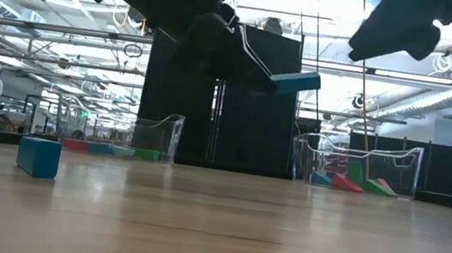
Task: Sort blocks by size
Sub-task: Put the blue rectangular block into the bottom right transparent bin
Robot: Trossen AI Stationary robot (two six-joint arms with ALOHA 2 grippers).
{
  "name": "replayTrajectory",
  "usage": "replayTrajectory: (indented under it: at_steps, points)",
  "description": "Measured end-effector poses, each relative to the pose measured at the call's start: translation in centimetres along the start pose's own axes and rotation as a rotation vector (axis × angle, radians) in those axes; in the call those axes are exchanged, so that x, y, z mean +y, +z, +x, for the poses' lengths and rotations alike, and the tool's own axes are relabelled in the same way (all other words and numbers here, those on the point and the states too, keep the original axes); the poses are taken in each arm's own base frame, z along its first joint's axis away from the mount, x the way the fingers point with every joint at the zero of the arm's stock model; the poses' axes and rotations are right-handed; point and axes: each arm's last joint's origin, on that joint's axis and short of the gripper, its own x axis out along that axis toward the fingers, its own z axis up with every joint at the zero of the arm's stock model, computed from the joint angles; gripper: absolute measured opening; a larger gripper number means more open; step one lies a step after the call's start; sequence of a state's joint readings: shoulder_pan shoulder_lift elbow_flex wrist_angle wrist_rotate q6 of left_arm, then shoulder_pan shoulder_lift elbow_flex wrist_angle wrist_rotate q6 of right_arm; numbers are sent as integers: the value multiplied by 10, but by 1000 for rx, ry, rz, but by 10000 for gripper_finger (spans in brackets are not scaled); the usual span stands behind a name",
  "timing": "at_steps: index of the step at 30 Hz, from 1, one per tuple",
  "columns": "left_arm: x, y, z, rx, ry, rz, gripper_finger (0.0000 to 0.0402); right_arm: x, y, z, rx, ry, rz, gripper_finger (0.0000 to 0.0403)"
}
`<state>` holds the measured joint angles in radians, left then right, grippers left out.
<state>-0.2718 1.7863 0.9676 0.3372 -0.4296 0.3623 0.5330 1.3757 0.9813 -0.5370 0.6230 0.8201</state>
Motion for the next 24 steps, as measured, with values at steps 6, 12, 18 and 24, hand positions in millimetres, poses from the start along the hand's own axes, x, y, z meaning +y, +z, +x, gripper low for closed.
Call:
replayTrajectory:
  at_steps: [6, 12, 18, 24]
  points:
    - [-10, 6, -7, 8, 104, 88, 91, -5, 5, 10, -9, -33, 67, 130]
    - [-20, 14, -15, -12, 162, 146, 91, -5, 11, 18, -78, 9, 83, 130]
    - [-26, 20, -20, -29, 206, 190, 91, -5, 8, 27, -149, 85, 99, 130]
    - [-28, 23, -22, -47, 222, 195, 91, -5, 5, 31, -182, 127, 118, 130]
